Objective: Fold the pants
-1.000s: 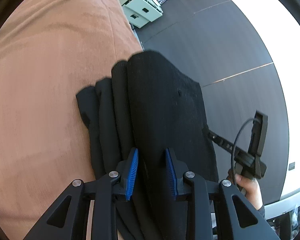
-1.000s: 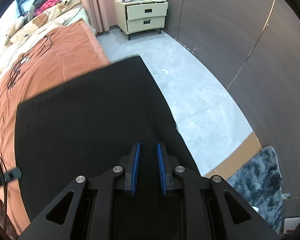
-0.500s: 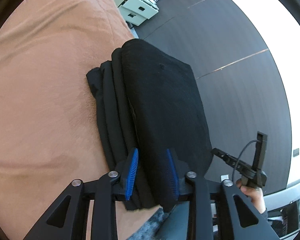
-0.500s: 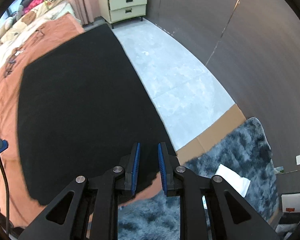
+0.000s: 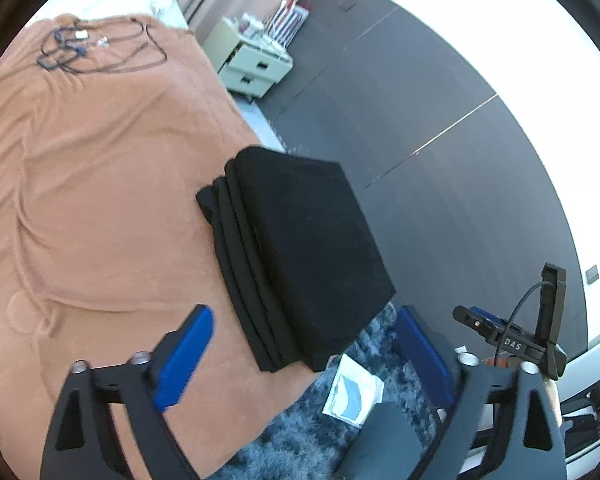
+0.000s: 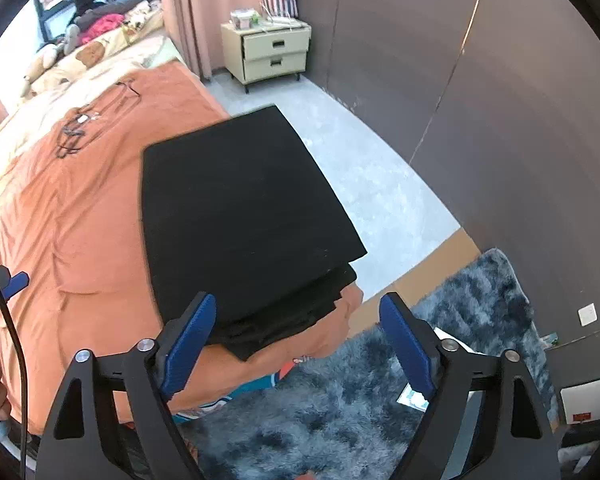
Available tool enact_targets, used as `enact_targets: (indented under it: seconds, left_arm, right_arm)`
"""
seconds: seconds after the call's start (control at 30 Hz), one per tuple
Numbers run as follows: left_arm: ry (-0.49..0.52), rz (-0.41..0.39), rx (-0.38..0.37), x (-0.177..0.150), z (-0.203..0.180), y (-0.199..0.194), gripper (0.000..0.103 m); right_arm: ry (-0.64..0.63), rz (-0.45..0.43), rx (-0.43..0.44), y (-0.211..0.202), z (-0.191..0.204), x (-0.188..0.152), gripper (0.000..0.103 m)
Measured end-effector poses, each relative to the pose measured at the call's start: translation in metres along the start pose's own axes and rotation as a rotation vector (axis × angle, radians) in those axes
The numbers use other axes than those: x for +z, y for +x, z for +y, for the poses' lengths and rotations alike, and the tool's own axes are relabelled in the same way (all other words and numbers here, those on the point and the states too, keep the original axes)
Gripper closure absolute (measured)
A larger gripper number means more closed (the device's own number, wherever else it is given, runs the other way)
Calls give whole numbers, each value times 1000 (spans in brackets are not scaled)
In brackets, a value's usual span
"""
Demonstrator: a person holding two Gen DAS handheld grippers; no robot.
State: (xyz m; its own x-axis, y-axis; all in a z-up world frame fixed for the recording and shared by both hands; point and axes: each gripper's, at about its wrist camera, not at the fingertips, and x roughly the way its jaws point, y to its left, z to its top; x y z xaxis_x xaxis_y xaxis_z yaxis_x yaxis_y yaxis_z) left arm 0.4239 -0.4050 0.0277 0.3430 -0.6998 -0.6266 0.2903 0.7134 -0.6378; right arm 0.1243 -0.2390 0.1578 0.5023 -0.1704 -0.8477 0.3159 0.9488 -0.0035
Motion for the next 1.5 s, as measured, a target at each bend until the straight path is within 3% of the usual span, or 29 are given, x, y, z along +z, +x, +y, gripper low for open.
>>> enact_targets:
  seconds: [0.13,0.57,1.0,1.5]
  left_arm:
    - [38,-33,10,-11,-7,-36,1]
    - [105,-170,34,-61,-13,-150,1]
    - [240,-268,98,-110,-22,-223,1]
    - [354,-410,166,-171,-21,-319,1]
  right_arm:
    - [3,-41,-16,-36,16,-28,0]
    - [-19,-170,14,-128,57,-109,0]
    - [-69,-255,43,-172,80,-185,0]
    - [-76,-409,187,-207,96,-273,0]
